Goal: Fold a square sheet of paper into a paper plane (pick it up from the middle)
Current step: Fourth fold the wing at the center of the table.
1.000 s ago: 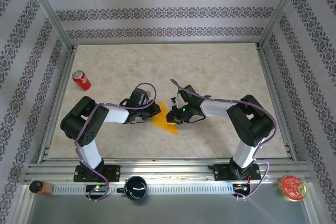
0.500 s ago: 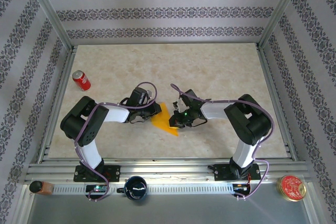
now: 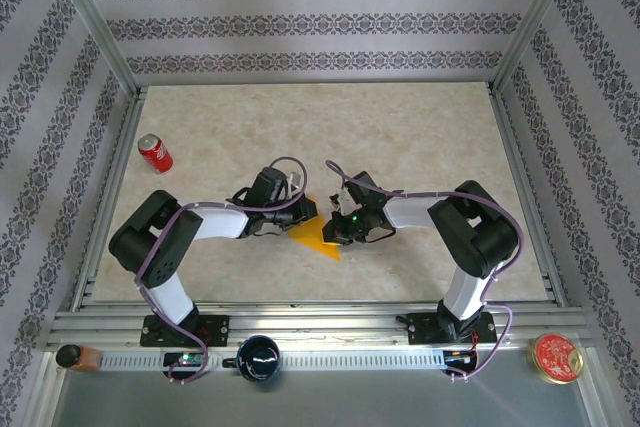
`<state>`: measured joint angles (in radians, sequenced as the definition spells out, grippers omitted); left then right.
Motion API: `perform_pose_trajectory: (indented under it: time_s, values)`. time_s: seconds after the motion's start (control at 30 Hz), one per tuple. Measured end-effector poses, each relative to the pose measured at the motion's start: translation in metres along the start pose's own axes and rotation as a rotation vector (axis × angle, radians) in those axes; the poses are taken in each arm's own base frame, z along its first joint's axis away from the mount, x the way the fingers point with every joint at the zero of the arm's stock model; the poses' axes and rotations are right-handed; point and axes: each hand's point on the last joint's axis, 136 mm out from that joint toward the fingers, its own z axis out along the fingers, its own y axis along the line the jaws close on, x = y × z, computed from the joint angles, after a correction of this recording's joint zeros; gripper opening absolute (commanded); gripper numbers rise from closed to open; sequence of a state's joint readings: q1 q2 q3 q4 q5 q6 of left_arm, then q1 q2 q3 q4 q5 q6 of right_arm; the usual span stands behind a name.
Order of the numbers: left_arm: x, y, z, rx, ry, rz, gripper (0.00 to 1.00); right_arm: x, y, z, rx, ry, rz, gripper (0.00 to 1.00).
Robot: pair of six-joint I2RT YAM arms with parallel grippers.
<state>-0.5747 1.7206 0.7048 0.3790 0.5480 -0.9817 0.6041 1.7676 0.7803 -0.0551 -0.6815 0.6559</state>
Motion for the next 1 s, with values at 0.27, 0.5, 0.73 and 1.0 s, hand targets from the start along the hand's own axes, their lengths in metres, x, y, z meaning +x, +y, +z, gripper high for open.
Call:
perform_pose_trajectory:
  time_s: [0.27,0.5,0.73,1.0]
  values:
    - [0.019,0.027,0.005,-0.059,0.032,-0.033,0.05,0.001,-0.001,0.000,0.001,0.001,0.001,0.00]
    - [0.016,0.029,0.005,-0.079,0.026,0.000,0.06,0.001,-0.001,0.000,0.004,0.001,0.001,0.00]
    - [0.003,0.037,-0.001,-0.096,0.007,-0.004,0.06,0.001,-0.001,0.000,0.005,0.001,-0.005,0.00]
    - [-0.037,0.059,-0.021,-0.131,-0.080,-0.073,0.06,0.001,-0.002,0.000,0.005,0.001,-0.007,0.00]
